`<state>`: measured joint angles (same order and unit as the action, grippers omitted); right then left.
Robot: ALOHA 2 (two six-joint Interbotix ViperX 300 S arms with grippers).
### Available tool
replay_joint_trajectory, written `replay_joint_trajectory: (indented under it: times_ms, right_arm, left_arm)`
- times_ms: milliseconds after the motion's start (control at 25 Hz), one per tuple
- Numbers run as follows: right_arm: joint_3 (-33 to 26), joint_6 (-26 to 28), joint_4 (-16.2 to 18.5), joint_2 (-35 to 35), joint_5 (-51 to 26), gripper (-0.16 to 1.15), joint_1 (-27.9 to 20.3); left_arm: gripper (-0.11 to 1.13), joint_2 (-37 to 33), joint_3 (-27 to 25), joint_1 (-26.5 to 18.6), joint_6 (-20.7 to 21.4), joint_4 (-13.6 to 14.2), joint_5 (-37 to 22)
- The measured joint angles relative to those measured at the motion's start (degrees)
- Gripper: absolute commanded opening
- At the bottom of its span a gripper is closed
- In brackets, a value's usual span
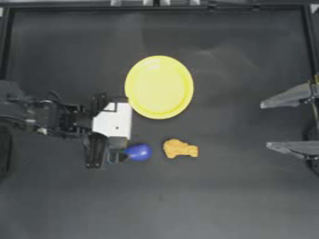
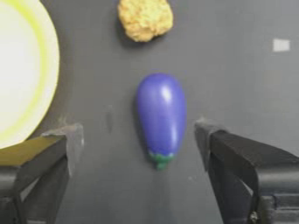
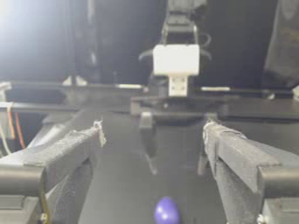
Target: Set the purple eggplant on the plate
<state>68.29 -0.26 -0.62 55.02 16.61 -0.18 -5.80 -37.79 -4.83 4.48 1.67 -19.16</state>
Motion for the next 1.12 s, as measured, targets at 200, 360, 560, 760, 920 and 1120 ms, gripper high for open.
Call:
replay_joint_trajectory:
  times_ms: [200,360,560,760,920,1120]
  right_arm:
    - [0.00,0.00,-0.53,0.00,0.00,0.98,0.00]
    - [0.00,0.00,-0.53,0.00,-0.09,0.98,0.00]
    - [0.00,0.00,-0.53,0.00,0.00,0.98,0.00]
    - [0.00,0.00,-0.53,0.00,-0.09,0.98,0.00]
    - [0.09,0.00,-0.53,0.00,-0.09,0.98,0.00]
    - [0.00,0.00,-0.53,0.00,0.00,0.98,0.09]
  left_arm:
    - [1.03,4.22,1.41,0.70,0.09,0.00,1.23]
    - [1.03,7.03,2.11,0.70,0.09,0.09,1.76]
    - [1.03,9.76,3.25,0.97,0.00,-0.09,2.02]
    - [1.03,12.13,4.04,1.32,0.00,-0.35,2.02]
    - [1.03,13.80,4.39,1.41,0.00,-0.97,2.02]
    - [1.02,14.94,4.83,1.58,0.09,-1.41,2.02]
